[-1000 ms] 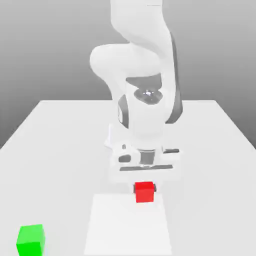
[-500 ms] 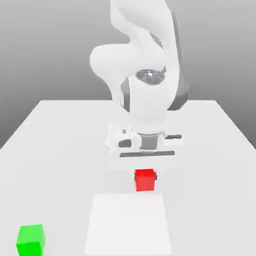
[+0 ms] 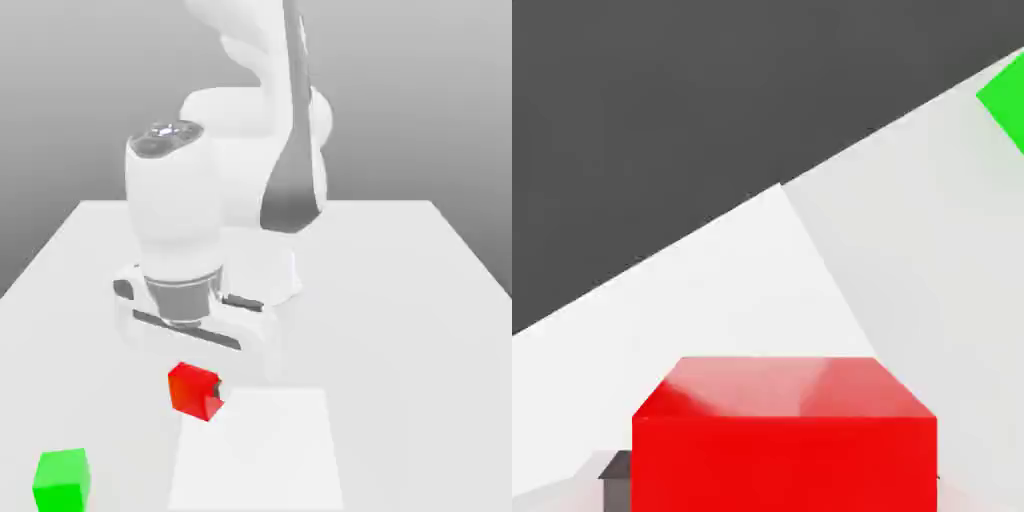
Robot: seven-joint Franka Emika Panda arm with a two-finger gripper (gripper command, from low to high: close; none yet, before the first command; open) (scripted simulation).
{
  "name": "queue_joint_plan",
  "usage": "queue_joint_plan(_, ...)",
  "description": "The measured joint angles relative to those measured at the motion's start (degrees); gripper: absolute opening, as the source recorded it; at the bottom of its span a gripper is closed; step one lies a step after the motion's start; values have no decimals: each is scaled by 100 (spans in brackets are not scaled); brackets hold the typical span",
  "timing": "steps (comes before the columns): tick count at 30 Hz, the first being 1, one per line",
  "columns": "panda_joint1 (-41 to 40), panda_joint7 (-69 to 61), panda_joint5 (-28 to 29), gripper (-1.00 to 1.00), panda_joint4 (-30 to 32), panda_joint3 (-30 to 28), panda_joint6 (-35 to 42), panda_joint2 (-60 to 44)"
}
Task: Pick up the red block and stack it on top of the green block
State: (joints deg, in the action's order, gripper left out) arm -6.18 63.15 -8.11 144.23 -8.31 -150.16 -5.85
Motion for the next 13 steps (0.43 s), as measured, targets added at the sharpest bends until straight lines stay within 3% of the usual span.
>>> queue_joint_plan(5, -362, 827, 151, -100, -986, -559, 366, -673)
queue_joint_plan(9, -558, 707, -166, -100, -1172, -450, -209, -1463)
queue_joint_plan(10, -585, 677, -214, 100, -1183, -419, -301, -1569)
queue_joint_plan(13, -585, 677, -214, 100, -1183, -419, -301, -1569)
